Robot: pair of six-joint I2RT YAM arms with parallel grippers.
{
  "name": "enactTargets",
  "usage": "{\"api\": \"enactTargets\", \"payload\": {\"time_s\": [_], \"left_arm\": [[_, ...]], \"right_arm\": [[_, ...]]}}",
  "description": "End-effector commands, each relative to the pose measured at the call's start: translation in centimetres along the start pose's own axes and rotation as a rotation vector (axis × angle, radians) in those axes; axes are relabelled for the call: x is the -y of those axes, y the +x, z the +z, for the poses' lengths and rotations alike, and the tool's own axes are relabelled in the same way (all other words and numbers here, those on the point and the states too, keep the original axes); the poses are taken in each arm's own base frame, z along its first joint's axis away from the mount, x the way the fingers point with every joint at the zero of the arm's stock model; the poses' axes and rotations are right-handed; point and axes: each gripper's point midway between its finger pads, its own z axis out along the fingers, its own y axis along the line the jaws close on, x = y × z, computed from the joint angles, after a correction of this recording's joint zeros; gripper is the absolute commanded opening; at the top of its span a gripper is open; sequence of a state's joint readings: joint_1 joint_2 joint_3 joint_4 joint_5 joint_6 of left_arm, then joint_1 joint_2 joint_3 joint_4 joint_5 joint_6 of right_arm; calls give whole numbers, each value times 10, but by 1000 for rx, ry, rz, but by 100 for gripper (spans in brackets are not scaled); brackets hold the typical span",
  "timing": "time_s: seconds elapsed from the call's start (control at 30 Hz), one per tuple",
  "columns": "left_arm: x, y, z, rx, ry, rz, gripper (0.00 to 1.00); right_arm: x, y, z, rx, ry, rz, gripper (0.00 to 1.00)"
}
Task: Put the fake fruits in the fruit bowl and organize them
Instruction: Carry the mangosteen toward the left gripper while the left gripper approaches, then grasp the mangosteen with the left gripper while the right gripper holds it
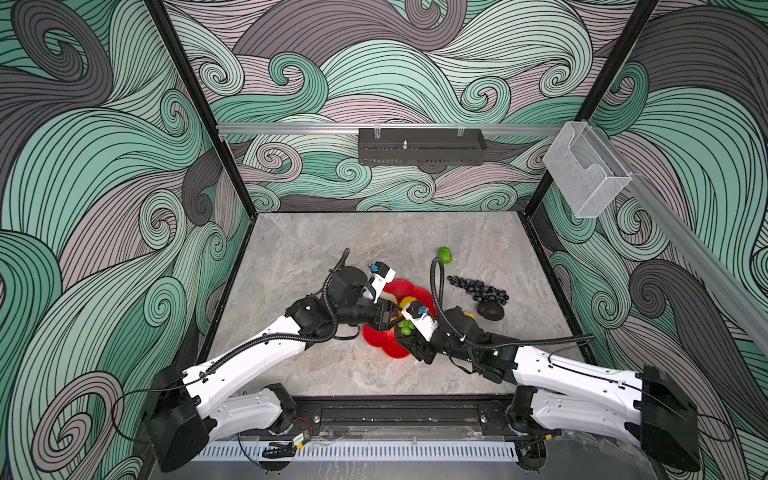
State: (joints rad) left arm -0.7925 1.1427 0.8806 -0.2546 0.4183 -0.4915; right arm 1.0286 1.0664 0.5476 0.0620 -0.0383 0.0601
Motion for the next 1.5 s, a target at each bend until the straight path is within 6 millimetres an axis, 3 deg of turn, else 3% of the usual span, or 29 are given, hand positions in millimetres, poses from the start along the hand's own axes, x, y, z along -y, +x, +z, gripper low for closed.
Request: {"api": "enactTargets", "payload": {"time_s": [0.0, 0.3, 0.87, 1.17, 1.37, 1.47], "left_arm": [[15, -1, 2, -23, 56, 53, 41], [2, 9, 9, -42, -4, 91, 43], [-12, 17, 14, -62, -59, 99, 11], [-14, 16, 17, -61, -67, 101, 3], [-21, 16, 19, -62, -100, 92, 0], [-26, 16, 20, -67, -132, 85, 0]], "right_arm": [[-9, -26, -2, 74, -43, 4, 53], [-19, -31, 1, 81, -102, 42, 53], [-18, -30, 9, 64, -95, 60, 53], [-13, -29, 8, 63, -68, 66, 53], [-6, -31, 3, 72, -28, 65, 59], [4, -31, -4, 80, 36, 52, 69]]}}
